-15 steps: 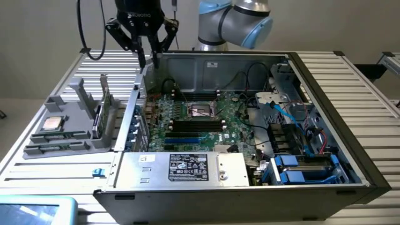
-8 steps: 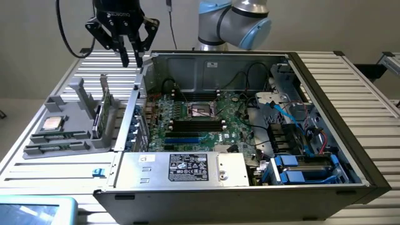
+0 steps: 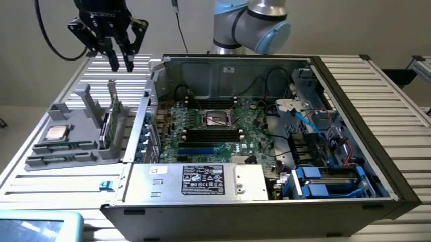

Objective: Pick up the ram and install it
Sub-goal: 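Reach for the ram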

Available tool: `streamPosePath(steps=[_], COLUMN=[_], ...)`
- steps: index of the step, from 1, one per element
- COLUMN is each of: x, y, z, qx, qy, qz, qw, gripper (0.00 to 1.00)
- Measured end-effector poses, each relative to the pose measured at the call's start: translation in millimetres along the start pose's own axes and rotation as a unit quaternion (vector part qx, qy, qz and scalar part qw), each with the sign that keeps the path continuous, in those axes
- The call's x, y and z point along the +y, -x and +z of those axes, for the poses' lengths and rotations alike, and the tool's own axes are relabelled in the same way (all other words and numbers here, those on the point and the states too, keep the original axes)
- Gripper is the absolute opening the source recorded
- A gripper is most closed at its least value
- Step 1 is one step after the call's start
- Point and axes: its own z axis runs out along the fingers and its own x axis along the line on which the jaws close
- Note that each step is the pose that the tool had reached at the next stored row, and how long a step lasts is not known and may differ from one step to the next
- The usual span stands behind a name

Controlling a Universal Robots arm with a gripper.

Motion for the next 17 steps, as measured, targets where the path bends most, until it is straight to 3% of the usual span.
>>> streamPosePath(steps=[17], x=[-3.2], y=[-77.2], z=[0.4], qx=[0.0044], qy=[-0.0003], qz=[0.0], qw=[1.0], gripper=[0.35])
